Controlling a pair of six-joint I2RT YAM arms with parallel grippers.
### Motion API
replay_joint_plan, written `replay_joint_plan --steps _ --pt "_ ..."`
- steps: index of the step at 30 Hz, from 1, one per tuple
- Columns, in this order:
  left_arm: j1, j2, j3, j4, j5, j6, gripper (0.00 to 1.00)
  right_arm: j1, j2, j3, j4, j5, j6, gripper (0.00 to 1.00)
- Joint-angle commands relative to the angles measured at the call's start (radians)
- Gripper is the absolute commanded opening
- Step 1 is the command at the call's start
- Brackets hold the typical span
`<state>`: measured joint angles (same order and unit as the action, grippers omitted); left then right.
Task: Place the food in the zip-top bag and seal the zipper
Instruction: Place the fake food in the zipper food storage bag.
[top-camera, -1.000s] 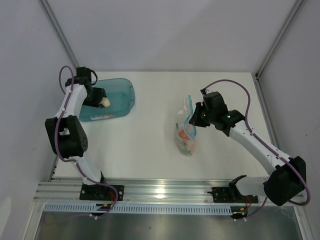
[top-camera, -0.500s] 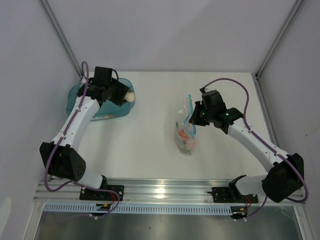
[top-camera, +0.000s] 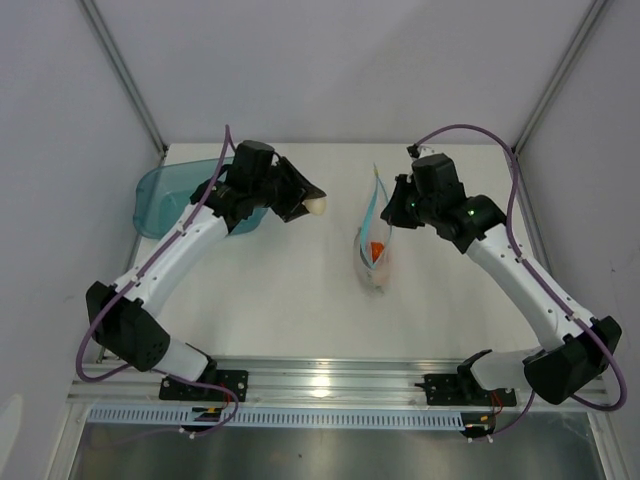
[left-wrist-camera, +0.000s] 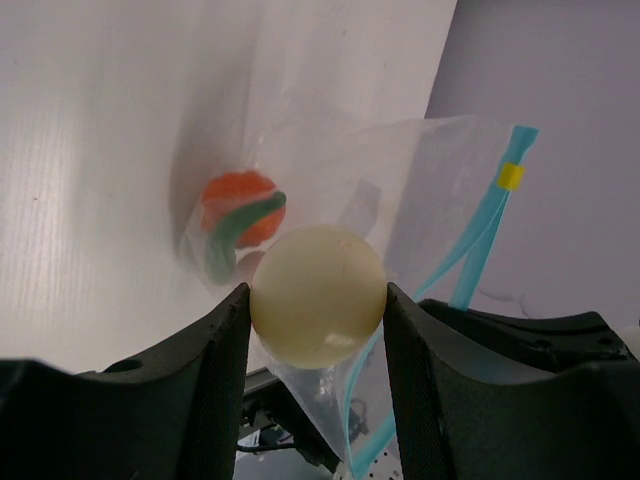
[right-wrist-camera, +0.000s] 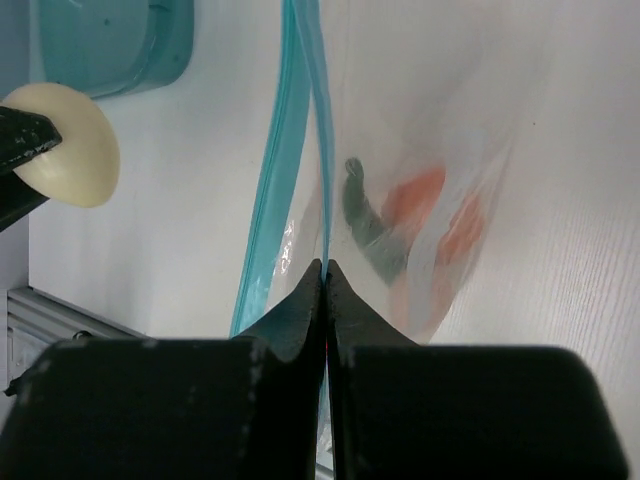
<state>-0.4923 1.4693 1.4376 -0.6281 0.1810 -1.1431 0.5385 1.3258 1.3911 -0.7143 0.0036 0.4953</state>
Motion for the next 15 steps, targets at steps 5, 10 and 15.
replay_joint_plan --steps 5,10,15 --pt "-0.061 -0.075 0.108 0.041 0.041 0.029 0.01 0.024 -0.007 0.085 -0.019 -0.063 0.012 0.00" --pt "-0.132 -0.079 0.162 0.045 0.049 0.029 0.01 0.086 0.027 0.135 -0.056 0.015 -0.001 0.00" --pt "-0.218 -0.064 0.188 0.021 0.020 0.052 0.01 0.100 0.021 0.109 -0.047 0.055 0.034 0.00"
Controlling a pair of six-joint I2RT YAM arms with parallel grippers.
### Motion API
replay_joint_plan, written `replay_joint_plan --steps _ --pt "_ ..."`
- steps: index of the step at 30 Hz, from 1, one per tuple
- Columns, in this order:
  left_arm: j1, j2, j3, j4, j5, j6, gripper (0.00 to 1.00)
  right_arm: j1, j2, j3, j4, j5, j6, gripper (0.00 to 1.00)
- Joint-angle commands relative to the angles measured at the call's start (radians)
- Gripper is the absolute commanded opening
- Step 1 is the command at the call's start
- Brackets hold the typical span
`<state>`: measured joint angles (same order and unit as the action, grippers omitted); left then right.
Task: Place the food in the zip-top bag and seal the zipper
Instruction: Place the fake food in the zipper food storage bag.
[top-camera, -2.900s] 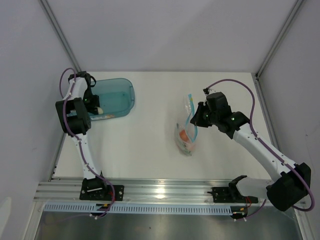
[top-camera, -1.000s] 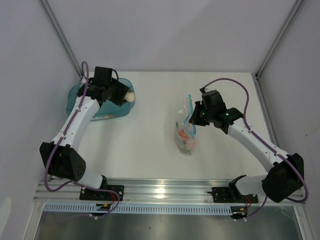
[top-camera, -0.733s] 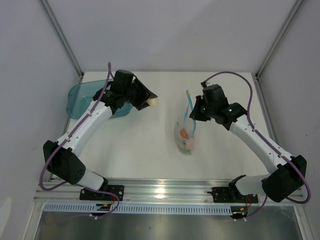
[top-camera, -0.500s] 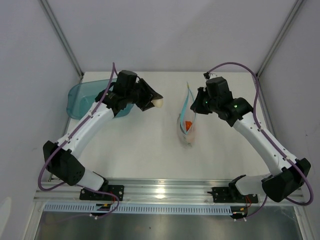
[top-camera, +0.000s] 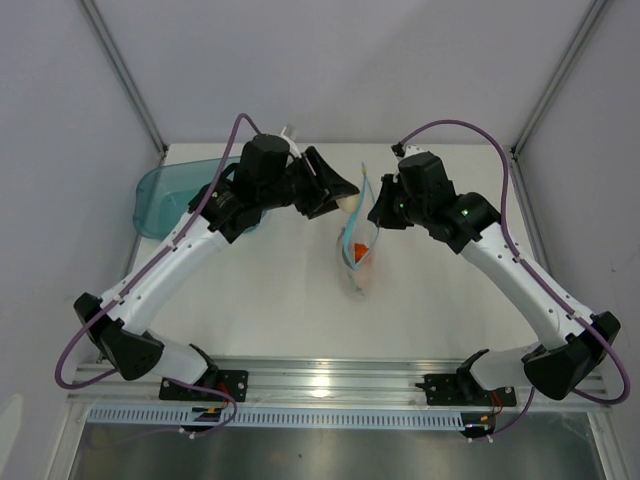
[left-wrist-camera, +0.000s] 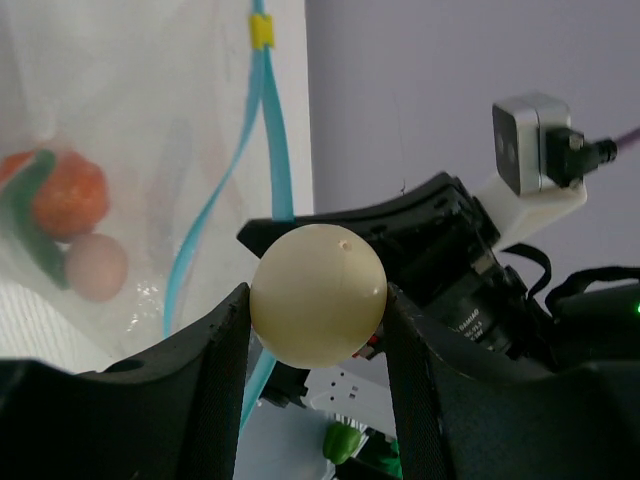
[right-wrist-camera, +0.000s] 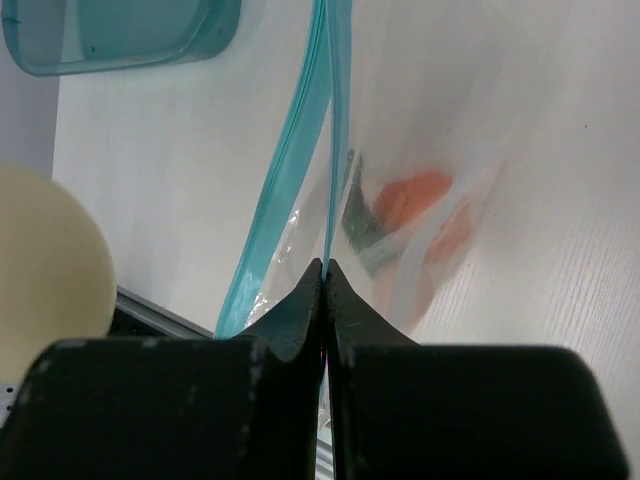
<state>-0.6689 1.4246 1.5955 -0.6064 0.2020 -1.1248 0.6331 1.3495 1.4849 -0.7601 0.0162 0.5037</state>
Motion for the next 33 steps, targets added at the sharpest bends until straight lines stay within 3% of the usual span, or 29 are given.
replay_joint_plan --steps 1,11,20,24,33 --pt "-0.049 -0.016 0.027 -0.003 -0.004 0.037 0.01 0.008 -0.006 0.011 0.002 0.044 0.033 0.00" --pt "-0.187 -0.020 -0.052 -0.067 -0.150 0.100 0.01 0.011 -0.055 -0.018 0.039 0.034 0.096 0.00" --pt "-0.241 -0.001 -0.081 -0.098 -0.288 0.128 0.01 0.011 -0.073 -0.040 0.070 -0.004 0.134 0.00" --pt "-0.241 0.019 -0.083 -0.112 -0.271 0.125 0.21 0.011 -0.073 -0.043 0.068 -0.004 0.136 0.00" --pt "-0.244 0.043 -0.083 -0.099 -0.237 0.146 0.52 0.011 -0.085 -0.067 0.082 -0.004 0.141 0.00"
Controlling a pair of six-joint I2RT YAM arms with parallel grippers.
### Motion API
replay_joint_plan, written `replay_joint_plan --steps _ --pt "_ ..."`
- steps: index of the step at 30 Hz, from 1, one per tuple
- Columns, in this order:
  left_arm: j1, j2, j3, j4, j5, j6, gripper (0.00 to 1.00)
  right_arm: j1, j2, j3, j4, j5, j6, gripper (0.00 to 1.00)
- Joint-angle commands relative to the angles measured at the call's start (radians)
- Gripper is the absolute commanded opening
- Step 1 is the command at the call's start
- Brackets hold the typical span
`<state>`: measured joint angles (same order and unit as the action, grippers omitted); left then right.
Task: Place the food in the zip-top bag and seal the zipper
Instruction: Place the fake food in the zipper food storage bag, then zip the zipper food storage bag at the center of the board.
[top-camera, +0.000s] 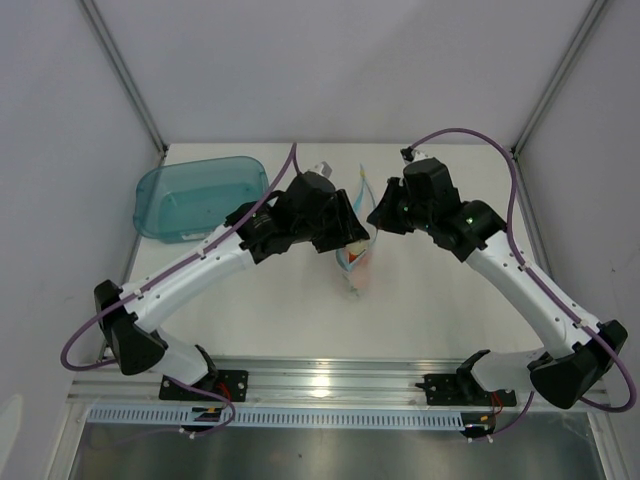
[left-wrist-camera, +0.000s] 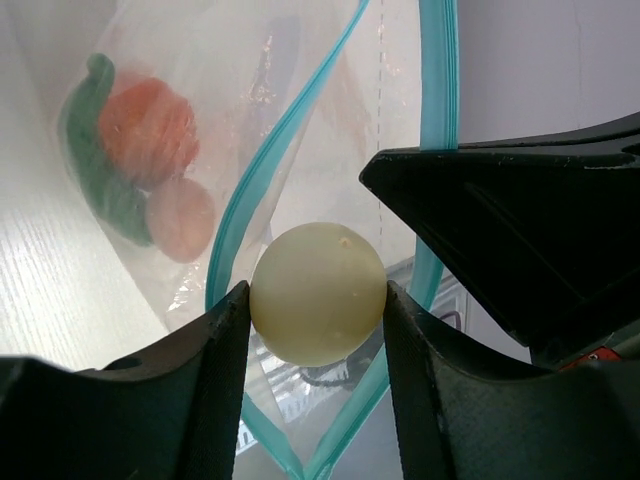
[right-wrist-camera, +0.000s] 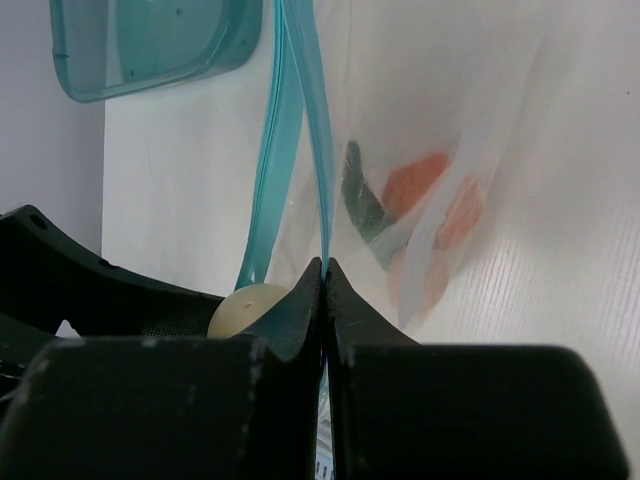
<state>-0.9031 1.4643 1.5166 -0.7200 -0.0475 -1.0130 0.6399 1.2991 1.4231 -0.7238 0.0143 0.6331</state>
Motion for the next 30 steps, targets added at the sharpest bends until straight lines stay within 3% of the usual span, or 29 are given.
replay_joint_plan --steps 1,2,5,14,21,26,30 --pt "-0.010 0.004 -0.001 0.011 0.012 0.037 0.56 0.004 -0.035 -0.007 0.046 -0.002 0.013 0.00" --pt "-0.010 0.005 0.001 0.008 0.011 0.039 0.72 0.004 -0.034 -0.009 0.047 -0.002 0.011 0.00" --pt "-0.010 0.005 0.005 -0.002 0.003 0.048 0.96 0.004 -0.032 -0.015 0.052 -0.029 0.010 0.00" --pt "-0.010 -0.056 -0.027 0.031 -0.017 0.093 0.97 0.003 -0.034 -0.030 0.047 -0.020 -0.001 0.00" --pt "-0.010 -0.143 -0.085 0.108 -0.022 0.261 0.97 0.001 -0.046 -0.041 0.032 -0.014 -0.013 0.00" --pt "-0.010 -0.283 -0.243 0.264 0.040 0.370 0.99 0.001 -0.067 -0.059 0.029 -0.014 -0.013 0.00" --pt "-0.007 -0.403 -0.457 0.453 0.113 0.445 1.00 0.003 -0.078 -0.078 0.023 -0.030 -0.021 0.00"
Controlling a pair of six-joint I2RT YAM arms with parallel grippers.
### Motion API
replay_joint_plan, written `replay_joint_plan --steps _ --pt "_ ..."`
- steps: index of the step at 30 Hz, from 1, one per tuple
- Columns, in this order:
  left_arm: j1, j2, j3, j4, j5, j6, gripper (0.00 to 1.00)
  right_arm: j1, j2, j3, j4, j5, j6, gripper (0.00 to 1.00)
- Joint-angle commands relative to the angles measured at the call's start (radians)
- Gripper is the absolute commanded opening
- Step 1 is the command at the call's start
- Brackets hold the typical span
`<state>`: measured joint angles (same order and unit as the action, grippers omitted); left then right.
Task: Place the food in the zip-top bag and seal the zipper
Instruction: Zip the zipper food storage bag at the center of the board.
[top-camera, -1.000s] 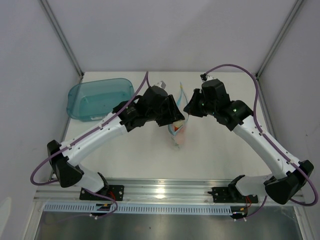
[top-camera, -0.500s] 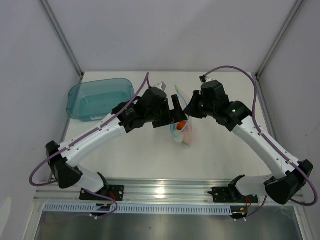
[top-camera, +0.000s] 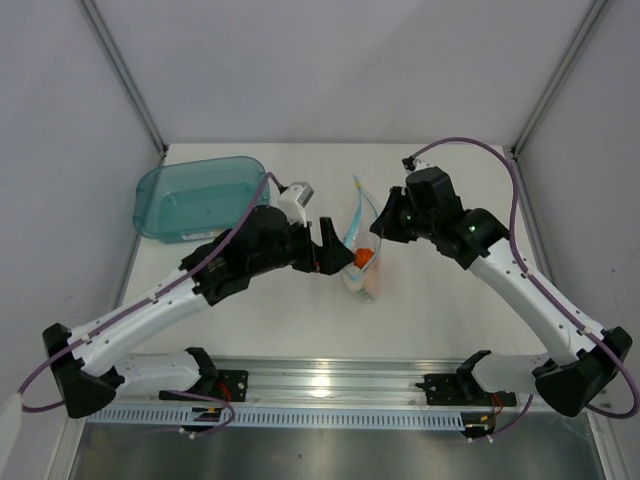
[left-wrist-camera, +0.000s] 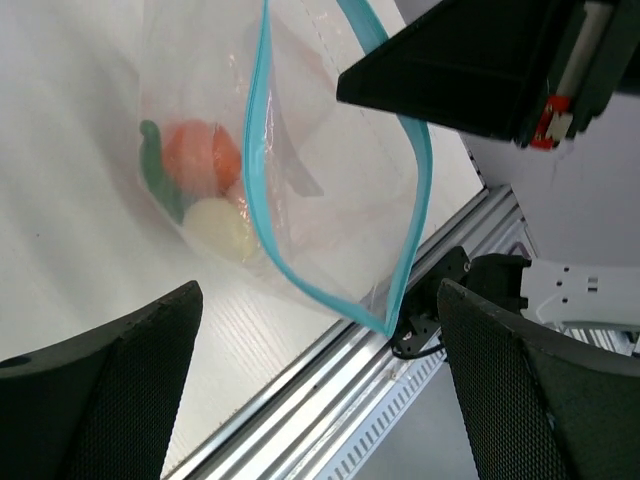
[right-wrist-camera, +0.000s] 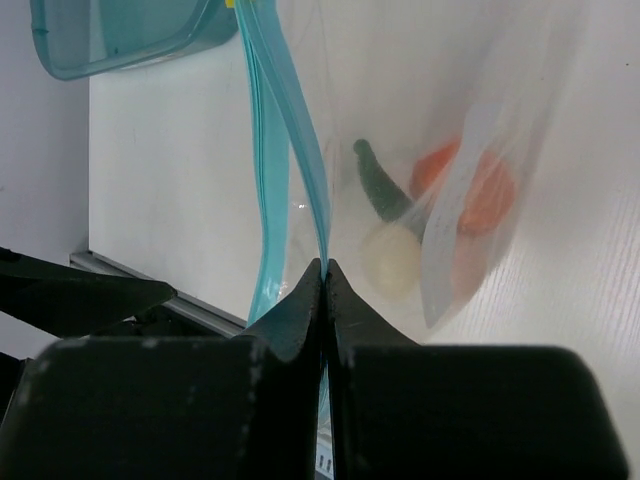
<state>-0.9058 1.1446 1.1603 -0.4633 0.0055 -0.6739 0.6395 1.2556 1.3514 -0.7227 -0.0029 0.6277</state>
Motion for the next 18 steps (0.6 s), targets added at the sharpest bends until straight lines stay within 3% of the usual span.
replay_joint_plan --steps 1,6,12,18 --pt "-0.002 -0.101 -0.119 0.215 0.057 0.111 0.99 0.002 -0.038 -0.015 0.014 -0.012 -0.017 0.00" --pt "0.042 -0.114 -0.159 0.301 0.189 0.177 0.99 0.005 -0.077 -0.057 0.017 -0.043 -0.014 0.00" --pt "0.093 -0.016 -0.112 0.377 0.310 0.310 1.00 0.022 -0.128 -0.087 0.017 -0.078 0.010 0.00" --pt "0.174 0.101 -0.120 0.506 0.530 0.272 1.00 0.032 -0.171 -0.144 0.052 -0.085 0.059 0.00"
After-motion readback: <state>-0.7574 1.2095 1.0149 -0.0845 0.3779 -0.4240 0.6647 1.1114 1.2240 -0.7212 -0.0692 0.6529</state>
